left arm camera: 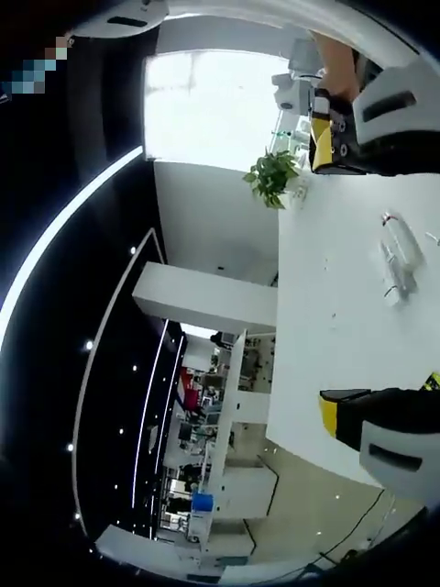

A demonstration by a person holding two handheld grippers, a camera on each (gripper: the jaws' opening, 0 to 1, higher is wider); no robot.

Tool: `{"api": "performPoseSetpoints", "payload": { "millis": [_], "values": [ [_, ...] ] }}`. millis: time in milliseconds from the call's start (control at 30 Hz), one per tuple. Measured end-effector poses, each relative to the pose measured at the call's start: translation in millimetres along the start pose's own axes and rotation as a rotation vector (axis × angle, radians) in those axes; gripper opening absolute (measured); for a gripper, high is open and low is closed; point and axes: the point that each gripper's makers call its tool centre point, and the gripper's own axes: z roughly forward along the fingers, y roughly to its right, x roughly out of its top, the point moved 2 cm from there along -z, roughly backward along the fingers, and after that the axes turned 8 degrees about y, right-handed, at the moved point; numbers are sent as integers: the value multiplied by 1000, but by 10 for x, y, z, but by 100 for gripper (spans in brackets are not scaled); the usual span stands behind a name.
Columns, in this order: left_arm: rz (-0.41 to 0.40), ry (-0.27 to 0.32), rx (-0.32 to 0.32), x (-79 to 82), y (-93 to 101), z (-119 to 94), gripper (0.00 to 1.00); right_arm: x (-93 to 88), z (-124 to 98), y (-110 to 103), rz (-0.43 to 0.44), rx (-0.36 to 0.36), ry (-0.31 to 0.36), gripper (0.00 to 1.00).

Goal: Arrange the skincare products in the storage area until every visible bottle or jar stands upright without overlapping.

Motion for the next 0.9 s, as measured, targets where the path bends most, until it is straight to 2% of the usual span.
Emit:
{"api": "performPoseSetpoints", "payload": {
  "millis": [267,400,533,700,900],
  "values": [
    [8,4,1,22,79,-15,100,-15,-37,-16,4,4,-2,77],
    [0,21,4,13,167,-64,100,-79,-28,-82,17,31,-29,77],
    [14,30,31,-124,301,-184,100,-189,11,-209,9,101,-114,77],
    [-9,24,75,-278,346,-293,100,-201,111,-289,-7,167,-177,78],
    [-11,5,84,-460,468,-331,100,-179,241,-357,-10,200,-204,79]
  ]
}}
